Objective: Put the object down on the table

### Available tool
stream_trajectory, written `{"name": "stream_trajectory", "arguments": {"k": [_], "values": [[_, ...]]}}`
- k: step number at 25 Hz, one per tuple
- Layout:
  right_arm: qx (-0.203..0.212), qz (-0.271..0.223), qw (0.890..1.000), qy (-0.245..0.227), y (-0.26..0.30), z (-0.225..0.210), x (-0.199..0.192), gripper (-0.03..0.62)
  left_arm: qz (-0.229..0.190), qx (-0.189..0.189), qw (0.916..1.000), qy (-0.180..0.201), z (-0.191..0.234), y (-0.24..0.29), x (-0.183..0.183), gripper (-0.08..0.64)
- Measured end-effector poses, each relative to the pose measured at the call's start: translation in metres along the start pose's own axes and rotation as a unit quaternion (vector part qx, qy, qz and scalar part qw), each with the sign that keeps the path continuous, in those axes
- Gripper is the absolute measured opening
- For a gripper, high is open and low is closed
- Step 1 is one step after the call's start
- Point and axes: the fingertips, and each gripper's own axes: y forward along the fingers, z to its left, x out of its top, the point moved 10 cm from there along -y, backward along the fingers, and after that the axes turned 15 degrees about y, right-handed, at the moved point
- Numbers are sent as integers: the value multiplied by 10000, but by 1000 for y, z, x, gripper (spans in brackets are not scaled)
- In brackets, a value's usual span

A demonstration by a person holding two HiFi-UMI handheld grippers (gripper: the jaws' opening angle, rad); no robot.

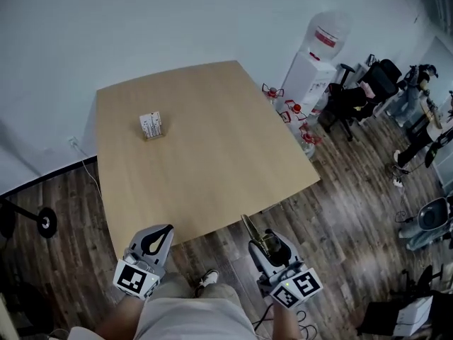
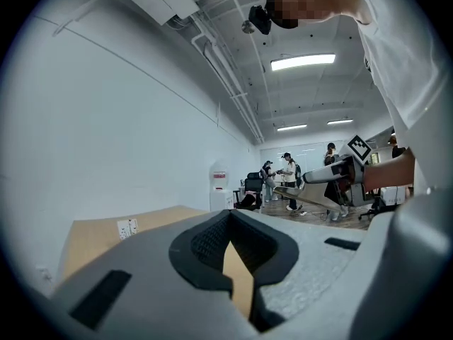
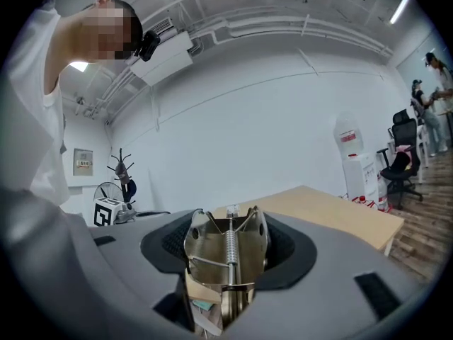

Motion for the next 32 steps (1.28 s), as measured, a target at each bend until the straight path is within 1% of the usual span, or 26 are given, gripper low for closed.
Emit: {"name": "stream_trajectory", "arguments": {"k": [3, 6, 9, 11, 13, 16, 19, 24, 30, 32], "values": [[104, 131, 9998, 132, 27, -3, 1, 221, 100, 164, 9998, -90, 16, -1, -8, 5], [229, 183, 9996, 50, 50, 4, 5, 221, 136, 155, 9996, -182, 33, 7, -22, 5], [134, 195, 9997, -36, 64, 4, 11, 221, -24, 16, 9997, -226, 43, 22, -27, 5], [-1, 155, 9999, 44, 73, 5, 16, 221, -189, -99, 9997, -147, 53, 30, -20, 5], [-33, 168, 9998, 60, 83, 10, 16, 221, -336, -178, 9993, -58, 63, 34, -14, 5], [-18, 219, 9998, 1, 102, 13, 17, 221, -436, -145, 9989, -65, 77, 37, -18, 5], [20, 232, 9997, -21, 116, 17, 19, 221, -396, -113, 9990, -154, 88, 38, -26, 5], [7, 407, 9992, -49, 133, 14, 19, 221, -370, -126, 9990, -218, 102, 43, -34, 5], [-23, 551, 9985, 16, 155, -7, 18, 221, -253, -135, 9991, -301, 112, 53, -47, 5], [-6, 570, 9984, 25, 163, -15, 19, 221, -237, -165, 9993, -241, 114, 59, -49, 5]]}}
